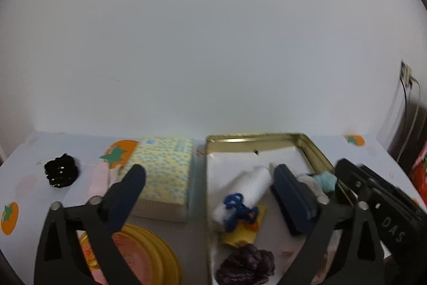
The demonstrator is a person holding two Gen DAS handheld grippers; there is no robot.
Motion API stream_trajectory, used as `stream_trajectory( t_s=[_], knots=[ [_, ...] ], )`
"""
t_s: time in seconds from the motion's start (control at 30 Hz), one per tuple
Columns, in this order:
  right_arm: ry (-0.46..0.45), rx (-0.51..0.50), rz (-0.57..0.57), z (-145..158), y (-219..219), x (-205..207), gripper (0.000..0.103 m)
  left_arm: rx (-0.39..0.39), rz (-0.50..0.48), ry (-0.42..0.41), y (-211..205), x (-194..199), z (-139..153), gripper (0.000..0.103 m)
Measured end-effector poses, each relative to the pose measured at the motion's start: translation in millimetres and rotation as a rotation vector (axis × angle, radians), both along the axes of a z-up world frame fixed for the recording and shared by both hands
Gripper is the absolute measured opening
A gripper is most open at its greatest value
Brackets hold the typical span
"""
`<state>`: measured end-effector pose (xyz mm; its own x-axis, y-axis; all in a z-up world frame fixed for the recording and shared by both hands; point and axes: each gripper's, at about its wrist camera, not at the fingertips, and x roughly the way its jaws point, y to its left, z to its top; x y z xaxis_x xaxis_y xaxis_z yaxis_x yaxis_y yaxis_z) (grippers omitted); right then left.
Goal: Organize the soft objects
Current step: 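Withdraw both open tools from the tray toward the black scrunchie and pink cloth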
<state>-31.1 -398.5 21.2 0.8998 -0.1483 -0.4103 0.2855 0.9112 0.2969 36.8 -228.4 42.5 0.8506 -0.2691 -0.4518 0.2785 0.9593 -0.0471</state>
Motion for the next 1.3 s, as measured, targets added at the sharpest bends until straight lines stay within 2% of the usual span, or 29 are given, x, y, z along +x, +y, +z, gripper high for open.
stream_trajectory(
  t_s=[0.03, 0.07, 0.1, 0.17, 0.33, 0.5, 0.7, 0.87, 1.03, 1.3],
  knots=[
    [-0.013, 0.015, -0.021, 0, -3, -2, 0.064, -0.021, 0.005, 0.000, 5, 1, 1, 0.103],
    [-0.028, 0.030, -0.029, 1, -5, -5, 0.076, -0.031, 0.004, 0.001, 7, 1, 2, 0.103],
    [-0.047, 0.043, -0.036, 2, -7, -8, 0.080, -0.035, 0.002, 0.000, 10, 1, 3, 0.103],
    [-0.062, 0.025, -0.045, 5, -4, -11, 0.080, -0.020, 0.013, -0.017, 11, -1, 4, 0.103],
    [-0.072, -0.111, -0.028, 12, 20, -12, 0.080, 0.035, 0.055, -0.057, 18, -6, 0, 0.103],
    [-0.092, -0.206, -0.012, 19, 41, -16, 0.081, 0.042, 0.089, -0.080, 32, -10, -1, 0.103],
    [-0.110, -0.240, -0.028, 21, 52, -23, 0.081, 0.066, 0.152, -0.149, 52, -20, -5, 0.103],
    [-0.112, -0.267, -0.046, 18, 61, -24, 0.081, 0.110, 0.165, -0.181, 56, -25, -8, 0.103],
    [-0.091, -0.269, -0.067, 10, 68, -21, 0.081, 0.117, 0.165, -0.214, 61, -32, -10, 0.103],
    [-0.087, -0.303, -0.088, -3, 79, -18, 0.081, 0.123, 0.189, -0.217, 78, -34, -15, 0.103]
  ],
)
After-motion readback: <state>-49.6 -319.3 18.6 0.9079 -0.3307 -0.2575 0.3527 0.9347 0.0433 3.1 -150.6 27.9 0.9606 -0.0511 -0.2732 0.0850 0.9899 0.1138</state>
